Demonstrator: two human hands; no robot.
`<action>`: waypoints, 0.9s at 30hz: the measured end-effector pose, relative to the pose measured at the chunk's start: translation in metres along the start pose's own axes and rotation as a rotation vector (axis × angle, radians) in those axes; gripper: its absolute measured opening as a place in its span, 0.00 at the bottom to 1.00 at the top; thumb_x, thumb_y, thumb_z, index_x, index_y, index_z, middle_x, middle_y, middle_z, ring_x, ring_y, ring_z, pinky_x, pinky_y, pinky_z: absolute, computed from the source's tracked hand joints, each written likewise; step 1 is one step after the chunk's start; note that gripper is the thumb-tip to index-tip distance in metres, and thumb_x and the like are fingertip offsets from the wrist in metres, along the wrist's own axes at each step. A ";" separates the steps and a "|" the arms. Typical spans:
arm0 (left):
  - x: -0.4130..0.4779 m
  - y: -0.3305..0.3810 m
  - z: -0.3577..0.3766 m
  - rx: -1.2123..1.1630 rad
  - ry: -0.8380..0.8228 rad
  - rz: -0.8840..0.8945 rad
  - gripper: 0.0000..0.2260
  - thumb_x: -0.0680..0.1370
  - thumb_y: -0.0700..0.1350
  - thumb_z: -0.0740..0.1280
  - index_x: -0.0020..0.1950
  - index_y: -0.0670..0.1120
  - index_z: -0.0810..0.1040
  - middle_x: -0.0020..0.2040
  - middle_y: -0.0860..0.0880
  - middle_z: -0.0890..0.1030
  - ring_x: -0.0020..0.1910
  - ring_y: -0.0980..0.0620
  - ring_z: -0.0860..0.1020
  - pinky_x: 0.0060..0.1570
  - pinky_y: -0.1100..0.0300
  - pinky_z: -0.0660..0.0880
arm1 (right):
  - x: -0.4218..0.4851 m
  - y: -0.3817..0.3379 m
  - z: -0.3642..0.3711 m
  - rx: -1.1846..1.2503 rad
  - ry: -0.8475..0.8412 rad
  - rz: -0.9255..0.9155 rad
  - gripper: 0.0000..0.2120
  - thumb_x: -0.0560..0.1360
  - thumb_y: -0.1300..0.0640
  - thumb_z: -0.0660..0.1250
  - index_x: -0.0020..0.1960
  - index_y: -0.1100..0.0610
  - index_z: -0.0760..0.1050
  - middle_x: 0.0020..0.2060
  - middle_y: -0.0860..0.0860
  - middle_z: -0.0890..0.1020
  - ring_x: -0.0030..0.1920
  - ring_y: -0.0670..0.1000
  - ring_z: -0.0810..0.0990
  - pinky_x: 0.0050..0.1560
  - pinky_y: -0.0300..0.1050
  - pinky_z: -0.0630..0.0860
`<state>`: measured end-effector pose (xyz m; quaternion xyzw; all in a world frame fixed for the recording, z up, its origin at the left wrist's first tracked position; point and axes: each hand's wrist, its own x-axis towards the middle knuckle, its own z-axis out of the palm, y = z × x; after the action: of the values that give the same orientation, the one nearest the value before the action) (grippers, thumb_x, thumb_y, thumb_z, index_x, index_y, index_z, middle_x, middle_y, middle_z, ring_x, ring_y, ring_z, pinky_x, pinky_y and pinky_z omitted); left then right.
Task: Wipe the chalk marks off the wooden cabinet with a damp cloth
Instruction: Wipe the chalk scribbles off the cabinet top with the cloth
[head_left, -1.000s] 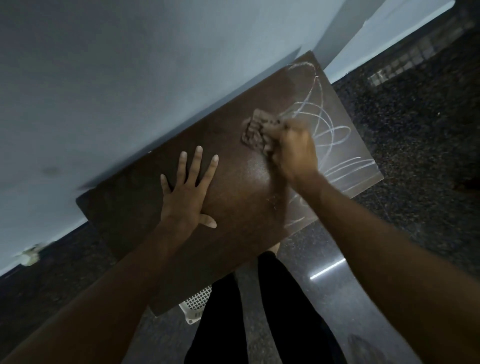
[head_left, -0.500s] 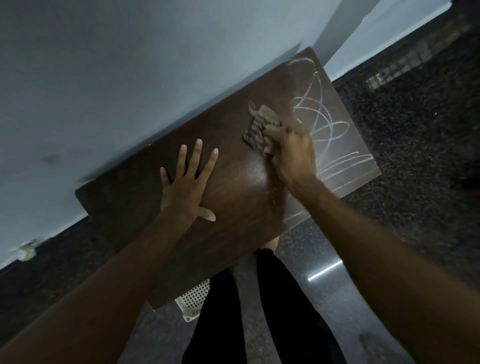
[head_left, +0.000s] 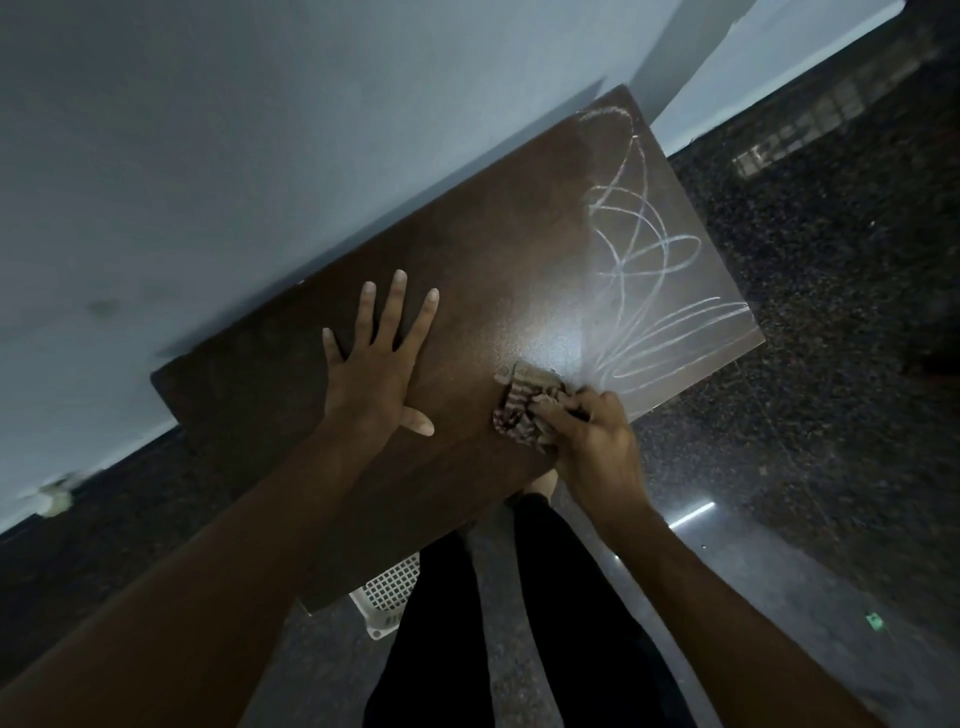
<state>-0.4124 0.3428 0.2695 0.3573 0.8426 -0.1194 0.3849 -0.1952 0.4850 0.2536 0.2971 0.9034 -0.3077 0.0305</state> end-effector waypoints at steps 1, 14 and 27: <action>0.000 0.000 0.001 0.003 0.000 0.000 0.70 0.60 0.64 0.80 0.77 0.58 0.24 0.76 0.49 0.20 0.78 0.40 0.27 0.72 0.24 0.52 | 0.012 -0.006 -0.008 0.025 -0.045 0.036 0.15 0.71 0.67 0.72 0.55 0.53 0.82 0.49 0.58 0.77 0.48 0.62 0.76 0.44 0.57 0.78; 0.001 0.000 0.000 -0.027 -0.011 -0.017 0.70 0.60 0.62 0.81 0.77 0.59 0.25 0.75 0.51 0.20 0.77 0.42 0.26 0.72 0.25 0.50 | 0.243 -0.021 -0.069 0.026 0.082 0.154 0.14 0.69 0.70 0.70 0.53 0.62 0.84 0.45 0.57 0.86 0.46 0.52 0.84 0.51 0.53 0.82; 0.002 -0.002 0.001 -0.041 -0.011 -0.010 0.70 0.60 0.61 0.82 0.78 0.59 0.26 0.76 0.51 0.20 0.77 0.42 0.26 0.71 0.25 0.49 | 0.113 -0.021 -0.046 0.251 -0.005 0.192 0.07 0.76 0.58 0.68 0.41 0.55 0.82 0.34 0.56 0.80 0.30 0.51 0.75 0.29 0.44 0.69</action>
<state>-0.4140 0.3423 0.2675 0.3446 0.8443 -0.1058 0.3965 -0.2934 0.5569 0.2752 0.3827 0.8252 -0.4148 0.0246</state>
